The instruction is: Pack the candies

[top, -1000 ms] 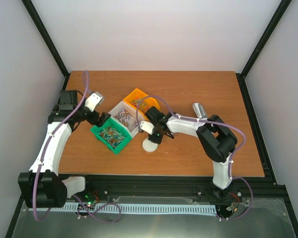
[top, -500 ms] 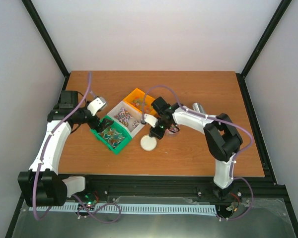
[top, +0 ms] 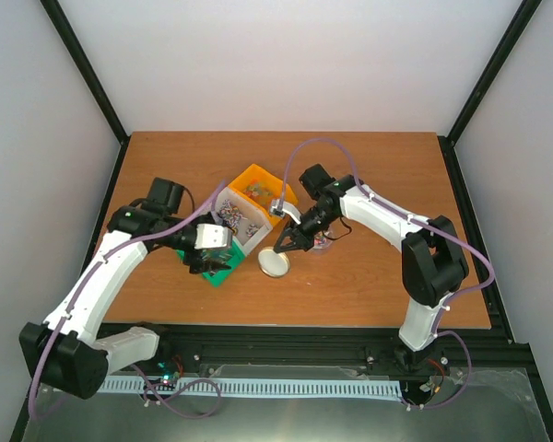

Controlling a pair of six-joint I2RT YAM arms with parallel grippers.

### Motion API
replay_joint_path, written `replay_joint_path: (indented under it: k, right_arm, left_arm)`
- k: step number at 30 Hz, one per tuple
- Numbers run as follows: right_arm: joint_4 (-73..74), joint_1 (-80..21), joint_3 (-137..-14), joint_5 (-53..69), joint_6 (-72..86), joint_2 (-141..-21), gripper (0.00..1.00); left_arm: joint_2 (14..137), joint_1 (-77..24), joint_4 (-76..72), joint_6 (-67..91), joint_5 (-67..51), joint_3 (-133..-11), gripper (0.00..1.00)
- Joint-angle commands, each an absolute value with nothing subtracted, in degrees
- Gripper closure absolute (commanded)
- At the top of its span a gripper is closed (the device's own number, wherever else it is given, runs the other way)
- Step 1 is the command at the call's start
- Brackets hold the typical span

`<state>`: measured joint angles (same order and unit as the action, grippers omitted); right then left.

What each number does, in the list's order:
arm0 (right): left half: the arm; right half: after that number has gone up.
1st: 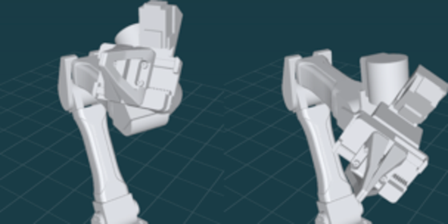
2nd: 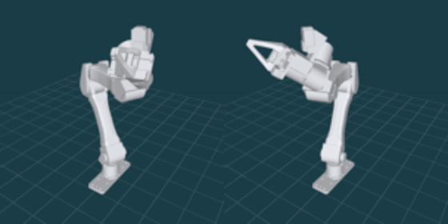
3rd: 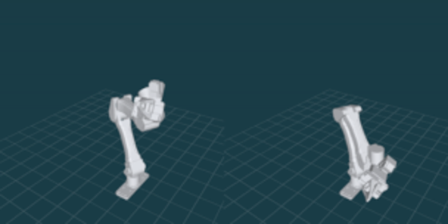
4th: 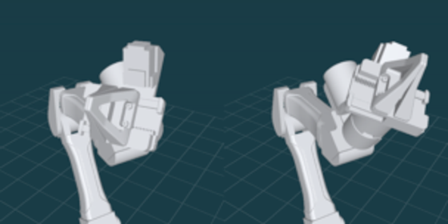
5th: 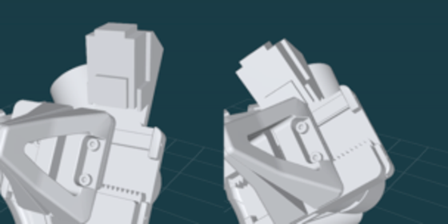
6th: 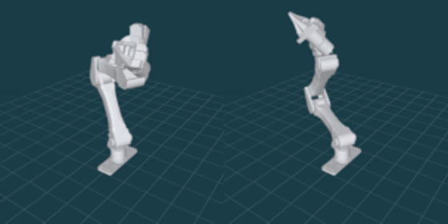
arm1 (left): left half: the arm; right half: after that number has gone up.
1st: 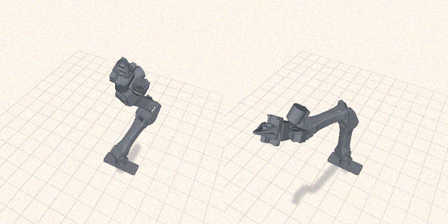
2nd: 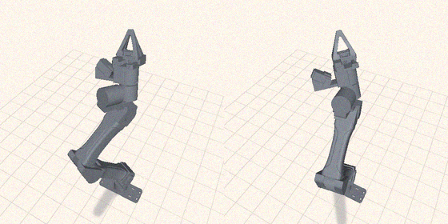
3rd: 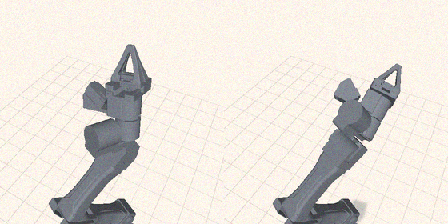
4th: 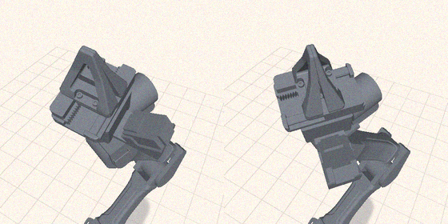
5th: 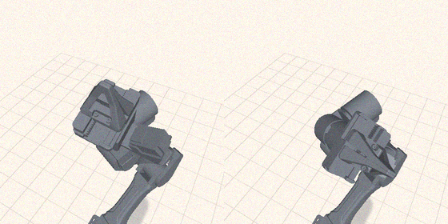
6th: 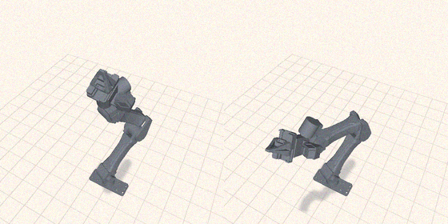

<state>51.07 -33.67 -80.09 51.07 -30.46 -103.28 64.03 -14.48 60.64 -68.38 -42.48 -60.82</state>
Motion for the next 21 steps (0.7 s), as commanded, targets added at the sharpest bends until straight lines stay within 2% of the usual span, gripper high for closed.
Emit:
replay_joint_path:
  k: [1,8,13,19,21]
  right_arm:
    - [58.9,-33.6,-81.7,60.3,-35.4,-103.1,0.97]
    - [64.3,-33.6,-82.7,65.1,-39.0,-104.3,0.97]
    - [66.1,-33.6,-83.0,66.9,-40.4,-105.1,0.97]
    - [71.4,-33.6,-85.5,69.2,-44.3,-107.6,0.97]
    - [72.2,-33.6,-85.5,69.5,-45.1,-107.5,0.97]
  left_arm:
    - [67.1,-21.2,63.4,-75.8,-45.4,-65.6,0.13]
    - [71.4,-31.8,59.6,-76.5,-39.9,-66.8,0.18]
    - [73.8,-36.0,55.7,-71.0,-41.2,-69.1,0.24]
    - [76.1,-40.3,53.7,-65.6,-41.4,-70.8,0.41]
    - [76.4,-40.6,53.3,-64.8,-41.3,-70.5,0.49]
